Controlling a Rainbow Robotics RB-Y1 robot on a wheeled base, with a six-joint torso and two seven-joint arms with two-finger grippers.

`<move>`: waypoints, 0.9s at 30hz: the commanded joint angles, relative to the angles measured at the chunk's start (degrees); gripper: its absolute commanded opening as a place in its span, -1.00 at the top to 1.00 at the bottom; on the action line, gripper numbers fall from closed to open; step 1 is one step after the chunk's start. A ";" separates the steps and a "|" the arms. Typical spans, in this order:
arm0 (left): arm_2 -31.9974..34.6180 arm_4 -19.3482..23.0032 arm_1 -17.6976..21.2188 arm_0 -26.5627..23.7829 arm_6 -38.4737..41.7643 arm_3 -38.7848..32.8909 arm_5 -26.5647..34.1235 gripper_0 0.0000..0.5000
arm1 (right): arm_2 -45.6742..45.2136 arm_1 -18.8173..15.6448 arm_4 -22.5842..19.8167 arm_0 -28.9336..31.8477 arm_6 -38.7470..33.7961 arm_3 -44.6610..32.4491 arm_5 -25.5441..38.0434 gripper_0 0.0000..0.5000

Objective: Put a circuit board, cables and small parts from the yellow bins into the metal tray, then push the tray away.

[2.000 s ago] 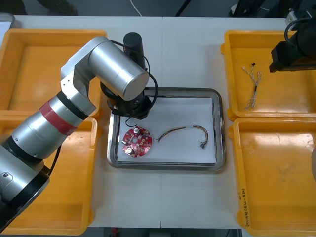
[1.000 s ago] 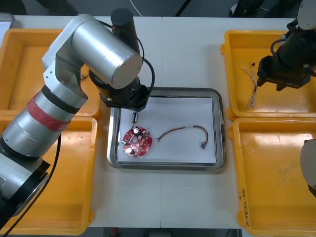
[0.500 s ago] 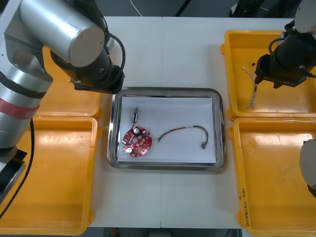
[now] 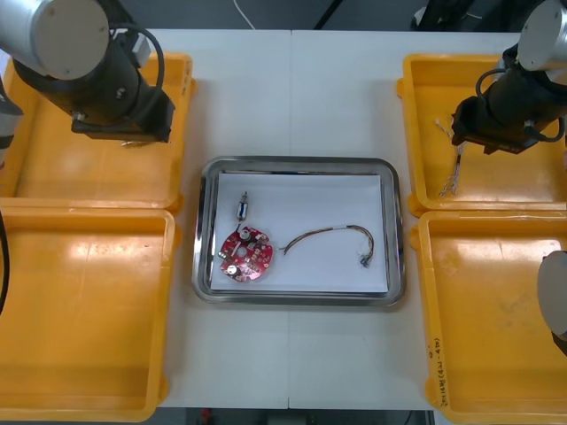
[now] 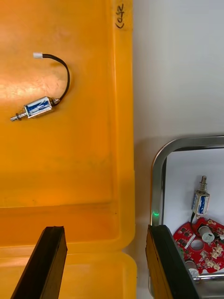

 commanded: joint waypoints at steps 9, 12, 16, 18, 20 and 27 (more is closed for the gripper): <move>4.91 6.39 4.31 0.16 -27.15 7.97 -7.22 -1.00 | 1.19 0.50 -0.35 -1.81 -1.10 3.51 -4.97 -1.00; 4.91 6.83 4.31 -0.19 -31.63 11.05 -9.33 -1.00 | 1.19 0.50 -0.35 -1.81 -1.19 4.04 -5.50 -1.00; 4.91 7.45 4.31 -0.81 -37.79 14.83 -12.23 -1.00 | 1.19 0.50 -0.62 -1.81 -1.19 5.97 -6.99 -1.00; 4.91 7.71 4.22 -1.33 -40.77 16.85 -13.55 -1.00 | 1.19 0.50 -0.70 -1.81 -1.19 6.85 -7.78 -1.00; 4.91 7.80 4.22 -1.77 -43.41 18.70 -14.52 -1.00 | 1.19 0.50 -0.70 -1.81 -1.19 7.56 -8.13 -1.00; 4.73 7.80 3.96 -4.50 -53.69 26.25 -17.24 -1.00 | 1.19 0.50 -1.23 -1.81 -1.28 10.90 -10.60 -1.00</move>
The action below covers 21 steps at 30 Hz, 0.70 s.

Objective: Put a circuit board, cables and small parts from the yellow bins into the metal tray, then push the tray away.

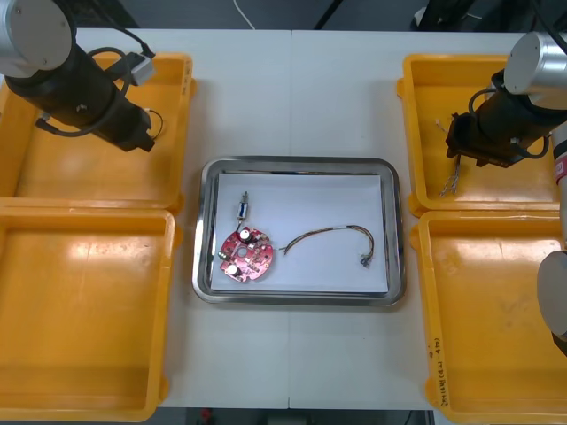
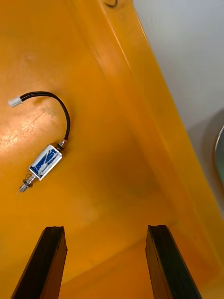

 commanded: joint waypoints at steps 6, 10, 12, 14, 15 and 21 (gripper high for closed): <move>1.13 -0.05 1.06 -6.36 -17.88 9.15 -5.56 -1.00 | 1.15 0.48 -1.41 -1.81 -1.72 3.71 -3.55 -1.00; 1.13 -0.67 0.09 -7.50 -21.57 13.20 -8.72 -1.00 | 1.15 0.48 -1.85 -1.81 -1.89 4.77 -3.37 -1.00; 1.13 -0.93 -0.17 -7.94 -23.24 15.22 -10.39 -1.00 | 1.24 0.48 -2.03 -1.81 -2.07 5.21 -3.29 -1.00; 1.13 -1.19 -0.53 -8.38 -25.00 16.98 -11.80 -1.00 | 1.24 0.48 -2.73 -1.55 -2.33 5.65 -3.29 -1.00; 1.13 -1.28 -0.61 -8.47 -25.53 17.50 -12.32 -1.00 | 1.33 0.48 -2.91 -1.55 -2.51 5.65 -3.29 -1.00; 1.13 -1.98 -2.28 -9.70 -29.92 22.07 -15.66 -1.00 | 2.12 0.48 -3.52 -0.85 -3.12 5.65 -3.11 -1.00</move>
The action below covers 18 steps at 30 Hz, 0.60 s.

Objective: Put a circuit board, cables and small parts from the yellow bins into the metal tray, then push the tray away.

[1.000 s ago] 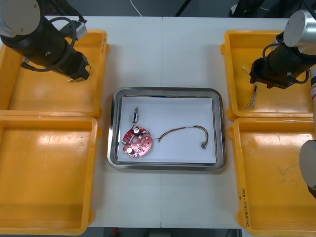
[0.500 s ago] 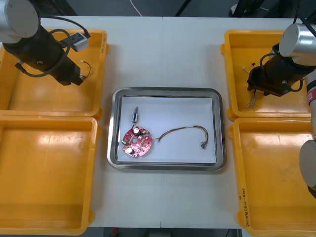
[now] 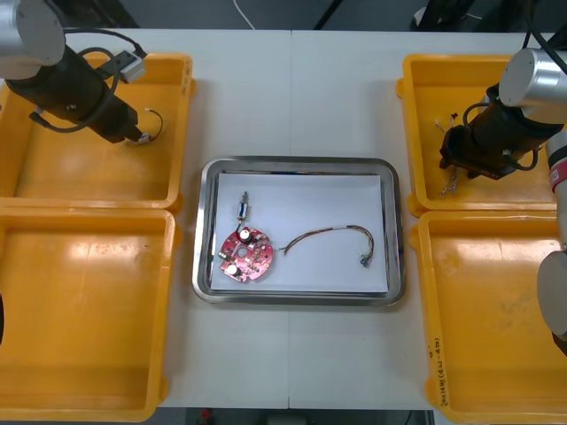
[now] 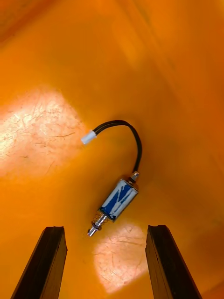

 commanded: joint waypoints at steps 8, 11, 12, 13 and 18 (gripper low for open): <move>1.13 -2.05 -3.47 -3.94 -14.42 3.90 -3.91 -1.00 | 2.70 0.49 -0.57 -0.13 -3.36 0.42 -0.19 1.00; 0.42 -2.14 -3.82 -3.94 -14.60 4.43 -4.53 -1.00 | 2.70 0.49 -0.66 -0.04 -3.19 0.42 -0.19 1.00; -0.01 -1.97 -3.82 -4.03 -14.60 4.96 -5.23 -1.00 | 2.70 0.49 -0.66 0.05 -3.19 0.42 -0.10 1.00; -0.72 -1.61 -3.82 -4.03 -14.69 5.48 -6.20 -1.00 | 2.70 0.49 -0.57 0.05 -3.10 0.34 0.07 1.00; -2.74 -1.09 -3.82 -3.94 -14.78 7.50 -9.89 -1.00 | 2.61 -0.57 -0.31 -0.04 -2.92 -1.95 2.36 1.00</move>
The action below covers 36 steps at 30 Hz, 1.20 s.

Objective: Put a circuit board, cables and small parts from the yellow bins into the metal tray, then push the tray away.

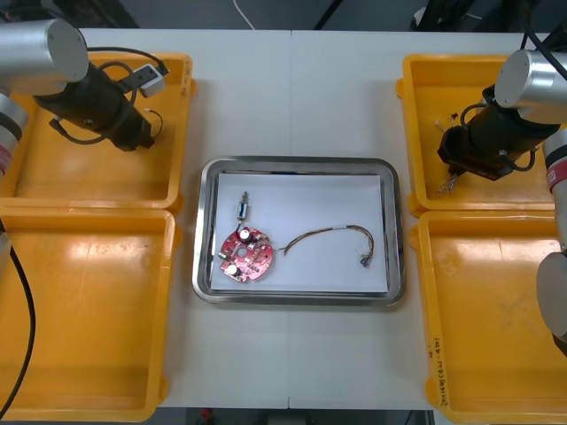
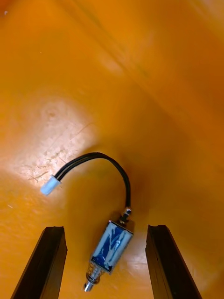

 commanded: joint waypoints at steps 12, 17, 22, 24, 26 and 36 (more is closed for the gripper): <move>-3.26 1.63 -0.45 -2.99 -1.57 2.81 -3.63 1.00 | -2.29 -2.38 0.19 0.05 0.48 -14.96 16.67 1.00; -2.90 1.63 -0.37 -2.99 -1.13 2.81 -3.54 1.00 | -2.46 -3.52 0.01 0.67 1.18 -21.90 22.73 1.00; -1.06 1.11 -0.28 -3.07 -0.87 2.64 -1.70 1.00 | -3.25 -4.93 -1.05 2.25 1.88 -29.20 24.63 1.00; 0.17 0.84 -0.10 -3.07 -0.78 2.11 -0.20 1.00 | -3.25 -5.55 -1.40 2.95 2.32 -31.39 24.63 1.00; 1.49 0.31 0.25 -2.99 -0.34 0.88 2.17 1.00 | -3.34 -6.42 -1.92 4.10 2.94 -34.47 24.63 1.00; 7.73 -3.90 1.83 -2.90 1.42 -5.89 13.60 1.00 | -4.22 -11.17 -10.98 10.16 4.43 -46.34 24.63 1.00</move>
